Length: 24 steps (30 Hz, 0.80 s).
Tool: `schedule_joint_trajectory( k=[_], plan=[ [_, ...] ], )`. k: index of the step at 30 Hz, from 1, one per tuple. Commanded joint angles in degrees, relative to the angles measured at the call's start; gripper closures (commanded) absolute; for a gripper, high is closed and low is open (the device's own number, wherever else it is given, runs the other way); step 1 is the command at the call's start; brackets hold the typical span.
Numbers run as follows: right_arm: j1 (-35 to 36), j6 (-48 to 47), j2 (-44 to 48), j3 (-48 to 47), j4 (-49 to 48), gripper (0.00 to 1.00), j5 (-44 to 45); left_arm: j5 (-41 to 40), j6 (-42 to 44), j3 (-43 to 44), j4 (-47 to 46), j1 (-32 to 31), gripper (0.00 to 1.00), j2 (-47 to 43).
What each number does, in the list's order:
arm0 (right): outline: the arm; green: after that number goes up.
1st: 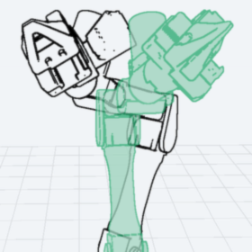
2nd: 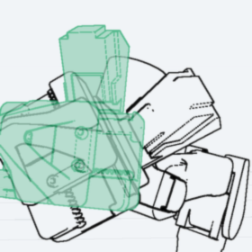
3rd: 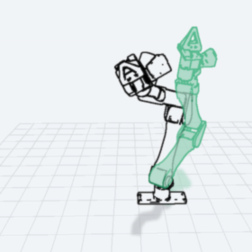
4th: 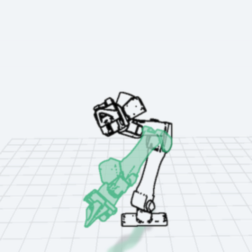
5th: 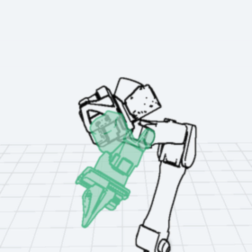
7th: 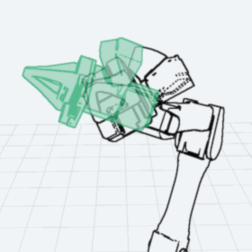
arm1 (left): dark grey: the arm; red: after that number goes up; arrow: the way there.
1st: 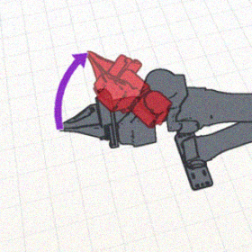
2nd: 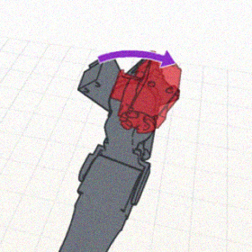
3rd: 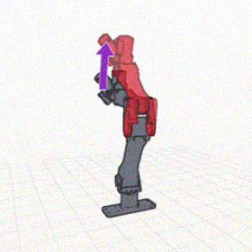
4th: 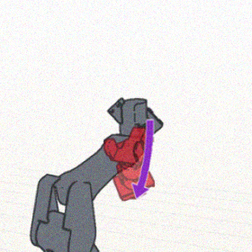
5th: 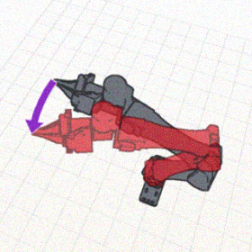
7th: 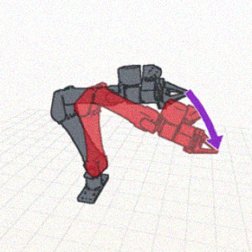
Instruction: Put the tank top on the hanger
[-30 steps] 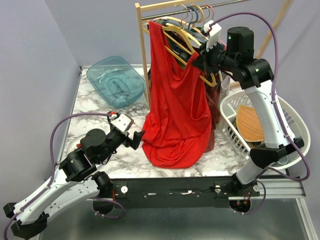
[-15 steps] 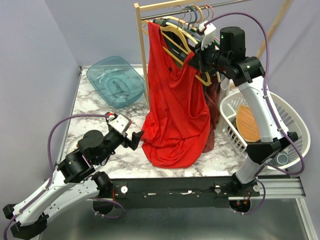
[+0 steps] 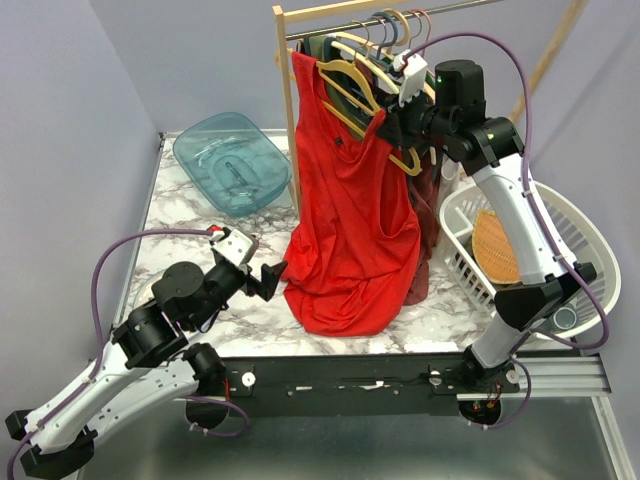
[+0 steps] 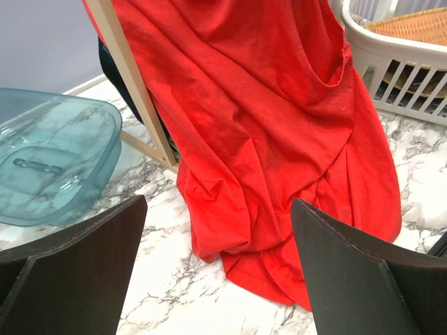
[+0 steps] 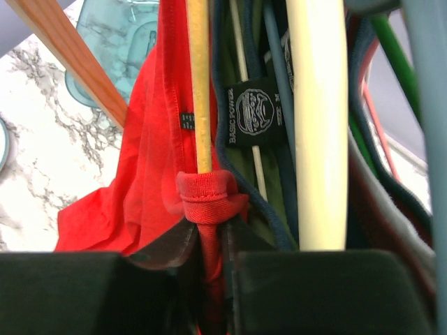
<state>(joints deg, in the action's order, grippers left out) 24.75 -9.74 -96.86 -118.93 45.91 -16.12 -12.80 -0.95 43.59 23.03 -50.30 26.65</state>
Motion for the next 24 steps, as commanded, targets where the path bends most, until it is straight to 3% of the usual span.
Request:
schedule_joint_trajectory(
  k=[1,5,6,10,16,24],
  plan=[
    [0.4,-2.2,3.9,2.0,0.7,0.57,-0.8,0.5,-1.0,-0.1,0.7,0.2,0.01,-1.3],
    [0.4,-4.7,8.6,3.0,1.6,0.33,-2.2,1.0,-1.3,0.8,0.8,0.3,0.01,-1.1],
    [0.4,-6.3,11.3,3.4,1.8,0.20,-2.9,1.2,-1.5,1.1,0.8,0.2,0.01,-0.8],
    [0.4,-10.2,19.1,7.2,3.3,0.04,-4.9,1.5,-1.3,3.6,1.3,0.3,0.01,0.5],
    [-2.0,-13.6,30.9,14.4,1.1,0.00,1.5,-2.0,-0.4,13.5,3.3,0.3,0.01,5.9],
    [-15.6,-3.2,46.9,20.5,-2.2,0.00,8.0,-7.7,-1.2,29.4,6.8,0.3,0.01,14.0]
  ],
)
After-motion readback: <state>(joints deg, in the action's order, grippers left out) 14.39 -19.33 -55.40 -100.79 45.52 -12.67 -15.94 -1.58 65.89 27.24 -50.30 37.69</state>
